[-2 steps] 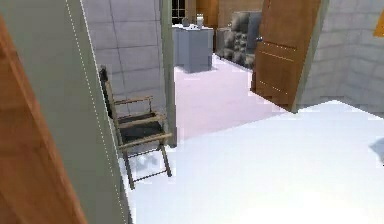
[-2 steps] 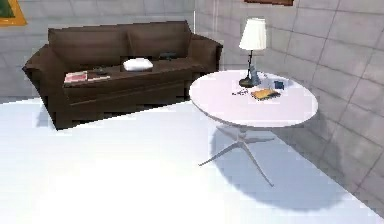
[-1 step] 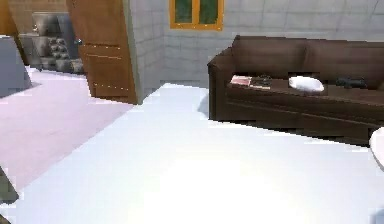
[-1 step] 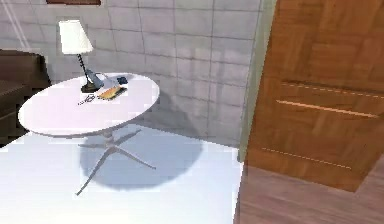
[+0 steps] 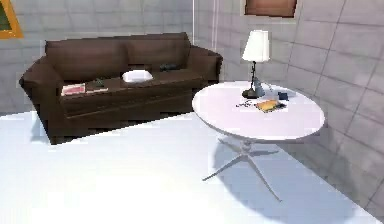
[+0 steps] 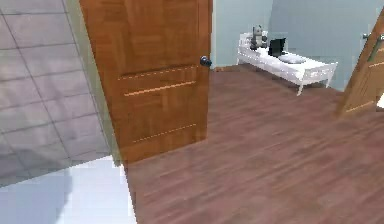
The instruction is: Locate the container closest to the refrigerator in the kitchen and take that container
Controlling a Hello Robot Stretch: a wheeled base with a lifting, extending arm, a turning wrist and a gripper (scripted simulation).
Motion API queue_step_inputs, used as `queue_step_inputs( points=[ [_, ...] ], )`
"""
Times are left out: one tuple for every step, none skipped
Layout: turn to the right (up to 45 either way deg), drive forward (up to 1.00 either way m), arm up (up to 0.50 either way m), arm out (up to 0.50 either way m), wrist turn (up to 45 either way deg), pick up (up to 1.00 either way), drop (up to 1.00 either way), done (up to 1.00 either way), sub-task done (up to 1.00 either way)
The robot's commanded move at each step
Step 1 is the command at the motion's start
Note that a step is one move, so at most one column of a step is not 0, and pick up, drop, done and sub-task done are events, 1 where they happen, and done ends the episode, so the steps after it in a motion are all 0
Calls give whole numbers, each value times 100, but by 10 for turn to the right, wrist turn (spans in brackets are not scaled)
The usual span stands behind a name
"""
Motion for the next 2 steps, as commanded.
queue_step_inputs(
  points=[
    [450, 0, 0, 0, 0, 0, 0, 0, 0],
    [120, 0, 0, 0, 0, 0, 0, 0, 0]
  ],
)
